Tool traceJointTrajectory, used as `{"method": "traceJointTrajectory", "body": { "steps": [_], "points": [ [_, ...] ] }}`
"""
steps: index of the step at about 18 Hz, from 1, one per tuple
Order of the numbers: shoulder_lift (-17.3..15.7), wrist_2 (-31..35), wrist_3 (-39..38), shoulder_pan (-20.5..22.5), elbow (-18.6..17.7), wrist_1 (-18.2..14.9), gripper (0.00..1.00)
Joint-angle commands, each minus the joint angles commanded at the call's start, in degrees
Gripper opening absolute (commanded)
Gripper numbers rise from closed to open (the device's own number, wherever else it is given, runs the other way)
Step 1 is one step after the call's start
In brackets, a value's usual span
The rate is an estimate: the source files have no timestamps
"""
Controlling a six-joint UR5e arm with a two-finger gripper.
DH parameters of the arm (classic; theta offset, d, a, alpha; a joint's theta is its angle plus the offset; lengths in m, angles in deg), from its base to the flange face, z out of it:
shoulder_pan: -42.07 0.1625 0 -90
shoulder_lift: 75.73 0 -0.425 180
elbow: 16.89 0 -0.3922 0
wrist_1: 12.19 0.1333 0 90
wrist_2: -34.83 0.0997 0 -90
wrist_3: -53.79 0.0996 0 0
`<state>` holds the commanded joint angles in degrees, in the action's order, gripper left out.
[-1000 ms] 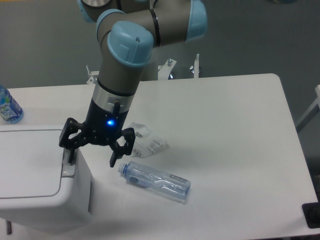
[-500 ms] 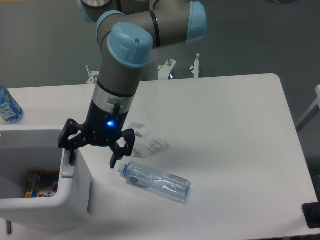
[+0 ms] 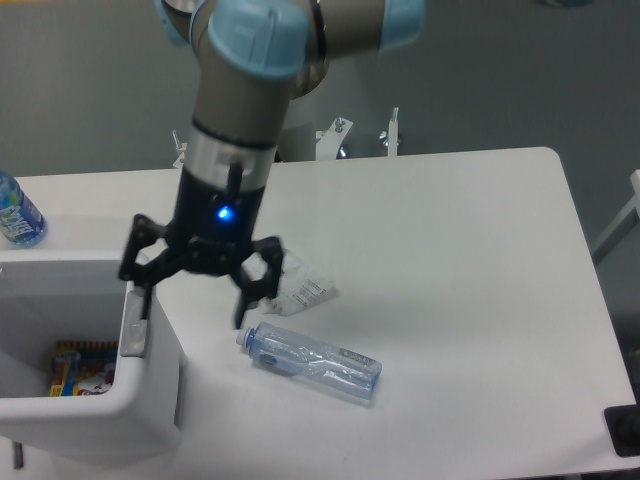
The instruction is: Open the trash can
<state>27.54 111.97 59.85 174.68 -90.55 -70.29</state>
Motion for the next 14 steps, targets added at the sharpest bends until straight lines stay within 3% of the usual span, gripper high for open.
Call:
{"method": "traceJointTrajectory", "body": {
  "steps": [4, 7, 9, 14],
  "points": [
    [-1.8, 7.0, 4.8, 3.6, 0.5, -1.4, 1.0],
    [-2.5, 8.4, 13.6, 5.9, 0.3, -4.8, 1.0],
    [-3.9, 9.7, 20.0, 7.7, -1.0, -7.5, 1.0],
    [-6.7, 15.0, 36.2, 9.6, -6.6, -8.1, 1.0]
  ]
}}
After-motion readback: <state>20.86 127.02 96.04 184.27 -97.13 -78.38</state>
